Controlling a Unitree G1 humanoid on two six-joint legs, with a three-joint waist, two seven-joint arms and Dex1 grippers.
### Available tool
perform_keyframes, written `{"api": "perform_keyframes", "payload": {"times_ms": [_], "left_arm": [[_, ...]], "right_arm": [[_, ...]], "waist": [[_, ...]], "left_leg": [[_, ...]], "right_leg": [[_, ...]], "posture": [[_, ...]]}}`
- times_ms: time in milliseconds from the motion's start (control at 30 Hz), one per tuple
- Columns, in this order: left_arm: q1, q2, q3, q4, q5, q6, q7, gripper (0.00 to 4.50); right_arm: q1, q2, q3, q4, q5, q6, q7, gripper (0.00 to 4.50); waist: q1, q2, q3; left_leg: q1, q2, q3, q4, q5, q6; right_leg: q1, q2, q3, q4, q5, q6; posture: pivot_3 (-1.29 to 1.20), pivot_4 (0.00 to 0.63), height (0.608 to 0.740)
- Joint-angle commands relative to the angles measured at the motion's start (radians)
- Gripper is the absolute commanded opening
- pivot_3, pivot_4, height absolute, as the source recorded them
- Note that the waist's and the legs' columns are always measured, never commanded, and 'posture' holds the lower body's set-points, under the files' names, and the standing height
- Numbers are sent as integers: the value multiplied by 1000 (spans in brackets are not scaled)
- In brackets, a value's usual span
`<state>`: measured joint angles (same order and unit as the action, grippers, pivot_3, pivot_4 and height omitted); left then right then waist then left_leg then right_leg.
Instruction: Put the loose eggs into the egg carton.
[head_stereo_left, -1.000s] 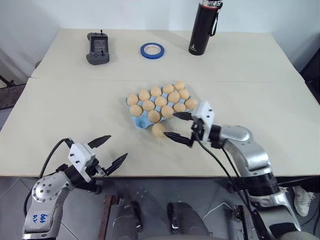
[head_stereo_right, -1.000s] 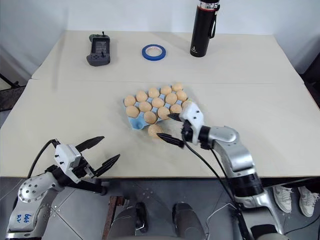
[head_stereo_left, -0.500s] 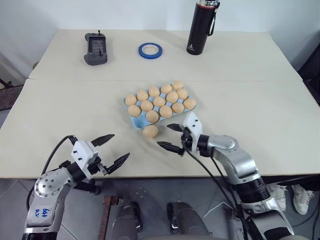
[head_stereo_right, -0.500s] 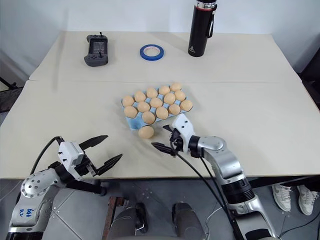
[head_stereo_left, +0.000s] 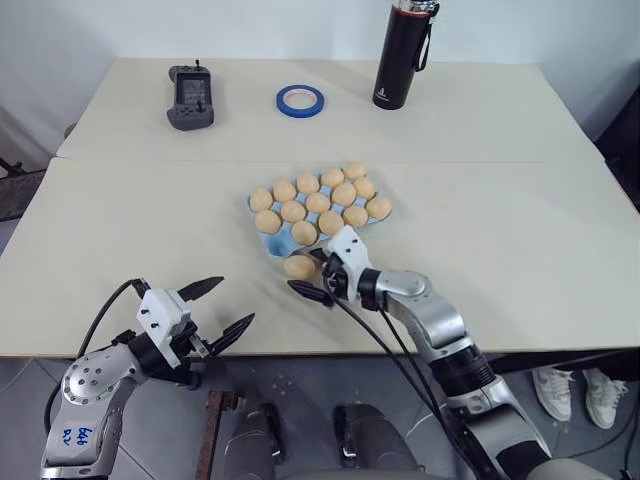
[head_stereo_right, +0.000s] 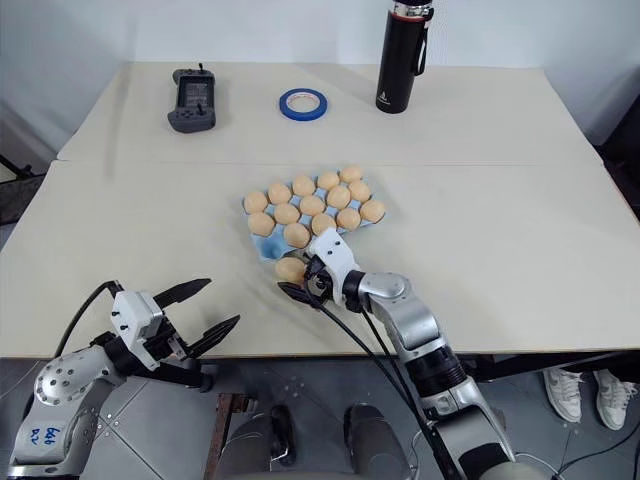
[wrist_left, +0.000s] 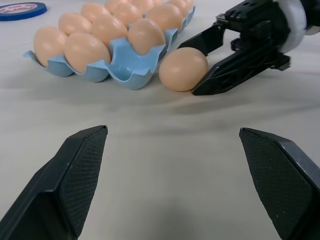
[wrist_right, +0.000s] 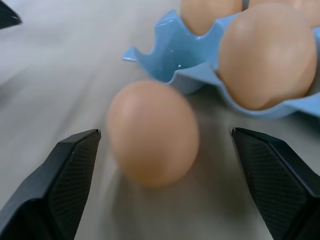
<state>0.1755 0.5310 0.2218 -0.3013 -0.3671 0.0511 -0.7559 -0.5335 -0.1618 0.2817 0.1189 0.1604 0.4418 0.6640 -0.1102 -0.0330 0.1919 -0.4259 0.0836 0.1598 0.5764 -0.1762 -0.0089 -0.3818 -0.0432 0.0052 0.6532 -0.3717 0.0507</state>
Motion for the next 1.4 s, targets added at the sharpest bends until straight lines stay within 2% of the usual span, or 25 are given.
{"api": "perform_keyframes", "payload": {"times_ms": [33,167,233,367,633,767,933,1167,1300,1400], "left_arm": [[17,9,30,-40,-19,-1,8,4500],[20,4,30,-43,-17,0,15,4500],[22,3,31,-42,-16,-3,19,4500],[24,-1,29,-38,-14,-9,24,4500],[24,-13,21,-41,-9,-16,43,4500],[33,-13,26,-49,-10,-18,49,4500],[56,-9,43,-66,-17,-18,53,4500],[82,6,60,-73,-22,-10,39,4500],[83,29,84,-59,-30,2,19,4500],[76,42,106,-47,-42,24,28,4500]], "right_arm": [[-10,17,-10,2,6,-39,7,3543],[-6,7,-5,-66,39,-15,58,2072],[-14,-6,-4,-126,67,17,95,1554],[-84,13,-28,-139,84,44,85,1554],[-229,62,-9,124,-2,-118,58,1554],[-243,75,-1,169,-21,-165,66,2780],[-217,47,-28,35,-6,-108,56,4475],[-61,-127,-123,-183,71,-95,145,4475],[147,-296,-276,-173,181,-331,361,4475],[260,-392,-336,-96,177,-468,445,4475]], "waist": [[0,0,0],[0,0,0],[0,0,0],[-1,0,0],[-1,0,0],[0,0,0],[-1,0,0],[7,0,0],[25,-1,0],[26,-1,0]], "left_leg": [[0,0,0,0,0,0],[0,0,0,0,0,0],[0,0,0,0,0,0],[0,0,0,0,0,0],[-1,0,0,0,0,-1],[-4,0,1,0,0,0],[-4,0,0,1,1,0],[-5,0,0,1,0,0],[-5,0,0,1,-1,1],[-4,-1,0,1,-1,2]], "right_leg": [[0,0,0,0,0,0],[0,0,0,0,0,0],[-1,0,0,0,0,0],[-1,0,0,0,0,0],[-2,0,0,0,0,0],[-3,0,0,0,0,0],[-4,0,0,2,0,0],[-4,-1,0,1,0,0],[-3,0,-1,-2,0,0],[-1,0,-1,-4,0,0]], "posture": [[0,150,740],[0,150,740],[0,150,740],[0,150,740],[0,150,740],[0,150,740],[0,150,740],[0,150,740],[0,150,740],[0,150,740]]}}
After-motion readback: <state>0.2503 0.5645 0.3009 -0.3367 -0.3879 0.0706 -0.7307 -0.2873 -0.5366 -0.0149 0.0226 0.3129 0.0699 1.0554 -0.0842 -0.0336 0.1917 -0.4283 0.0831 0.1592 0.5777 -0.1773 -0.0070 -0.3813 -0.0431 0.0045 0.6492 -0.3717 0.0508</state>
